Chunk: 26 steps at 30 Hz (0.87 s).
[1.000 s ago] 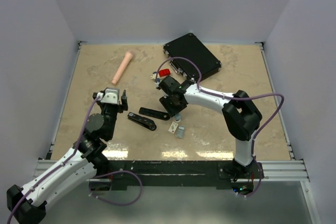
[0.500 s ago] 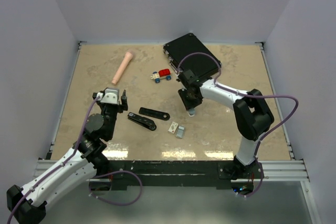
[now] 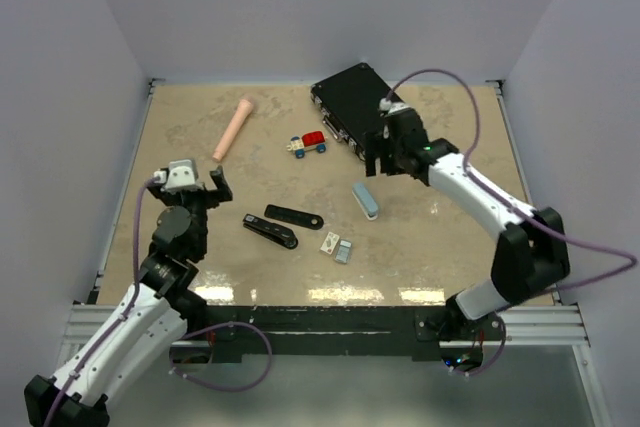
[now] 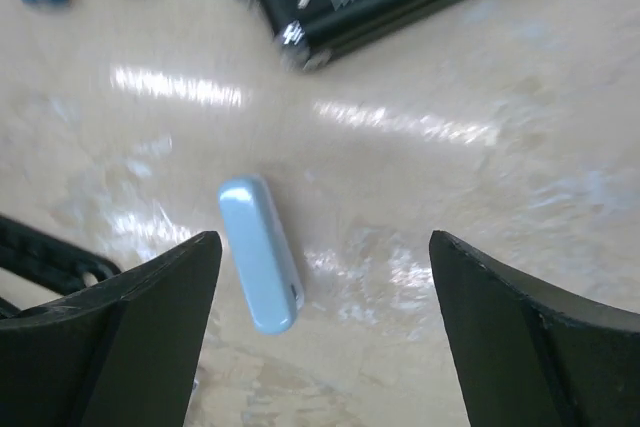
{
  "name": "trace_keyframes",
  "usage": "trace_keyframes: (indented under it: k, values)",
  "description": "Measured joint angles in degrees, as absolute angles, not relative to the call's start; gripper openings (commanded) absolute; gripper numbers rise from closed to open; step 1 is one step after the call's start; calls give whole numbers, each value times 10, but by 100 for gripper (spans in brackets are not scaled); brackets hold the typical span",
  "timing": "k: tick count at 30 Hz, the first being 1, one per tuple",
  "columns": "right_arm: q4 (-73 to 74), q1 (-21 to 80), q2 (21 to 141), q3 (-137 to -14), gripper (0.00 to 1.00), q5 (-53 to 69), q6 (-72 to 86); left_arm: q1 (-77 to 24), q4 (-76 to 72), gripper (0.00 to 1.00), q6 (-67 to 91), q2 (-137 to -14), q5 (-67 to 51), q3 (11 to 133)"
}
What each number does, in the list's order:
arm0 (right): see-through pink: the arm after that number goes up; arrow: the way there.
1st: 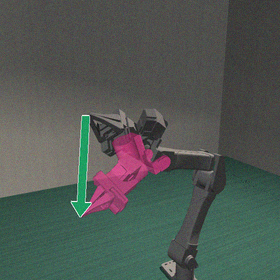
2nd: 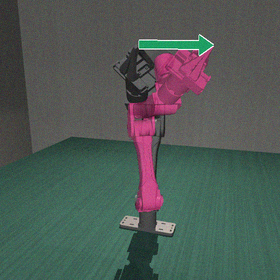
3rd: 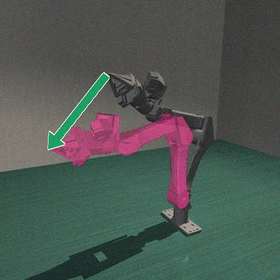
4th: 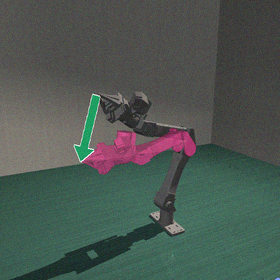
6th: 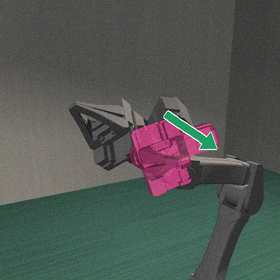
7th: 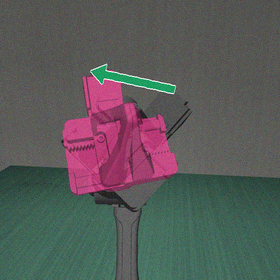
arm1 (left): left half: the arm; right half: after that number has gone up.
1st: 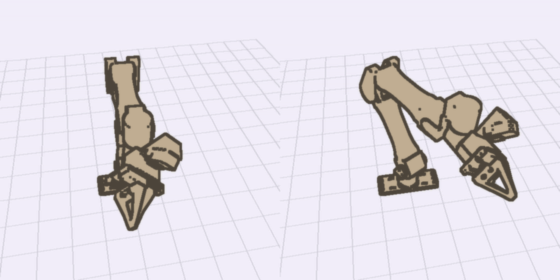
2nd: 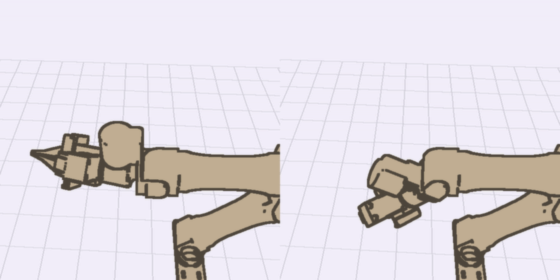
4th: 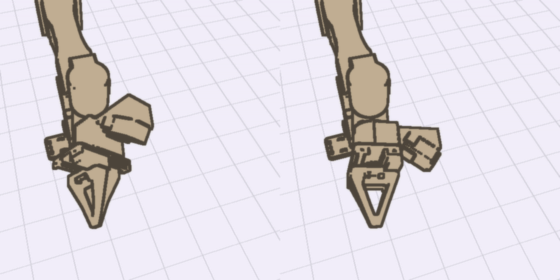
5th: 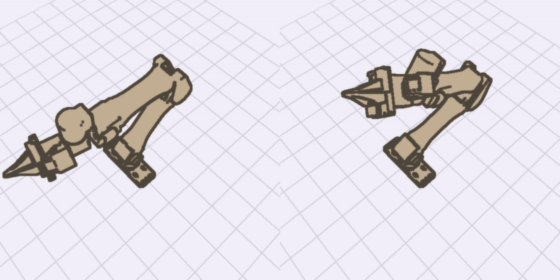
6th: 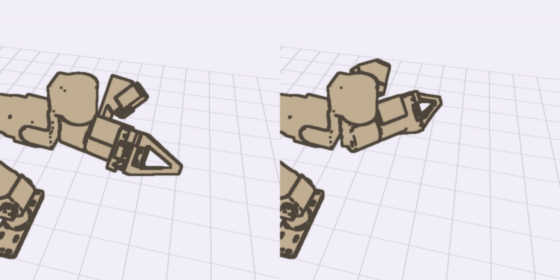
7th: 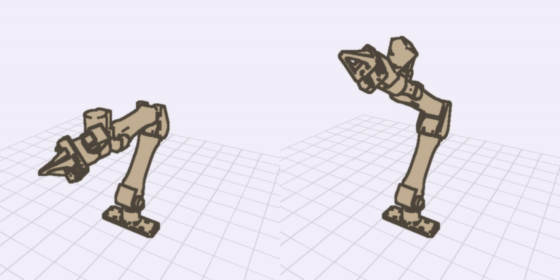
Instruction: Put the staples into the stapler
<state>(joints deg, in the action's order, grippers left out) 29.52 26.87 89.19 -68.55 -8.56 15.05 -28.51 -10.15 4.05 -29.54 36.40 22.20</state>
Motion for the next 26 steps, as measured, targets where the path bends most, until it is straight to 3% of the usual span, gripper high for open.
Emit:
trace_keyframes:
  k: [2, 14, 26]
  values:
    - [268, 242, 822, -677, 98, -110, 161, -243, -73, 100, 73, -299, 357, 236]
    - [78, 216, 457, -623, 99, -311, 115, -210, -26, 100, 56, -283, 368, 392]
    - [-5, 216, 409, -572, 99, -350, 52, -210, -115, 100, -26, -216, 378, 410]
